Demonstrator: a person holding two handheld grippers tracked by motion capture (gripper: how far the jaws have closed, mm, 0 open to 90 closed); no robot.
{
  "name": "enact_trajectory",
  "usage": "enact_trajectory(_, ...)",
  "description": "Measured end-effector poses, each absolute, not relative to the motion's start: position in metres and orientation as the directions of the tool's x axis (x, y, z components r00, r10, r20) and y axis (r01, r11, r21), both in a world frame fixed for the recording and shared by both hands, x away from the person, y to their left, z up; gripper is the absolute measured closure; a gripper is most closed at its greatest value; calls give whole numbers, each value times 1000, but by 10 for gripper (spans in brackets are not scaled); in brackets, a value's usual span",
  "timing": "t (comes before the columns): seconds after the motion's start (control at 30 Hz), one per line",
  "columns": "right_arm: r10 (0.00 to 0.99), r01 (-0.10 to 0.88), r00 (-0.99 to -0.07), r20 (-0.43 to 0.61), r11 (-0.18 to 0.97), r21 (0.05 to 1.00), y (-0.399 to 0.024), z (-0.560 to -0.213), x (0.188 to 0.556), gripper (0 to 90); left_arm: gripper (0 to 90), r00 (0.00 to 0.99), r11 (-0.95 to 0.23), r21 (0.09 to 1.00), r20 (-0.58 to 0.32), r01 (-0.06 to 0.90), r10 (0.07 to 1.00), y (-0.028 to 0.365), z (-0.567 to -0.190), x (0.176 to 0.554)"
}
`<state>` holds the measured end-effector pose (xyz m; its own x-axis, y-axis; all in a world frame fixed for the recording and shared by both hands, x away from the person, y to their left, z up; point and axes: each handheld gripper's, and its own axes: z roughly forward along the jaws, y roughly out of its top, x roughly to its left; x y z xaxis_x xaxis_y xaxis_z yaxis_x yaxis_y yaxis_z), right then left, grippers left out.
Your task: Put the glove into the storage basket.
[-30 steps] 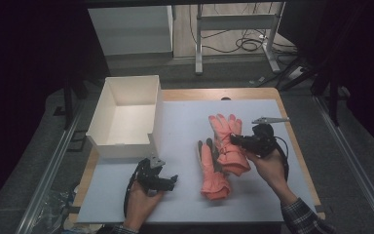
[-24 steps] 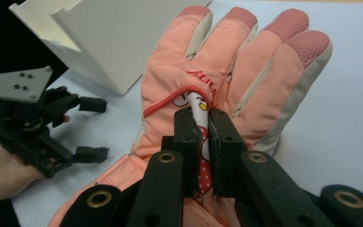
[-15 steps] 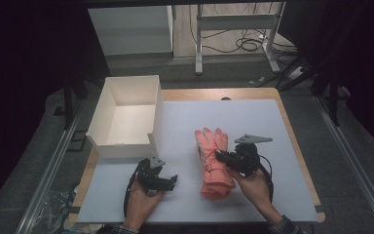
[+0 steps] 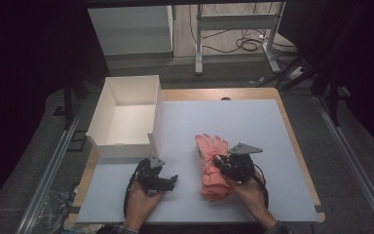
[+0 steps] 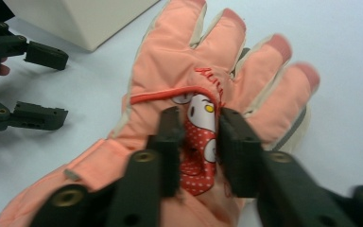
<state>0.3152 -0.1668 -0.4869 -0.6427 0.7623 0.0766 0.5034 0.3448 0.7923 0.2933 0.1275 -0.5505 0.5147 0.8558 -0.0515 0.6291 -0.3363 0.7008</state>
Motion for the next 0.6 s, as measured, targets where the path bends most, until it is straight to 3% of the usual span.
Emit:
enact_trajectory(0.1, 754, 508, -648, 102, 329, 796, -171, -482, 318, 540, 44, 515, -336, 701, -52, 629, 856, 127, -550, 293)
enact_trajectory(0.2, 746, 508, -657, 110, 330, 795, -173, -477, 319, 485, 44, 515, -336, 701, -51, 629, 856, 127, -550, 293)
enact_trajectory(0.6, 747, 486, -657, 95, 324, 812, -204, -462, 317, 462, 44, 514, -335, 701, -53, 630, 856, 127, -550, 293)
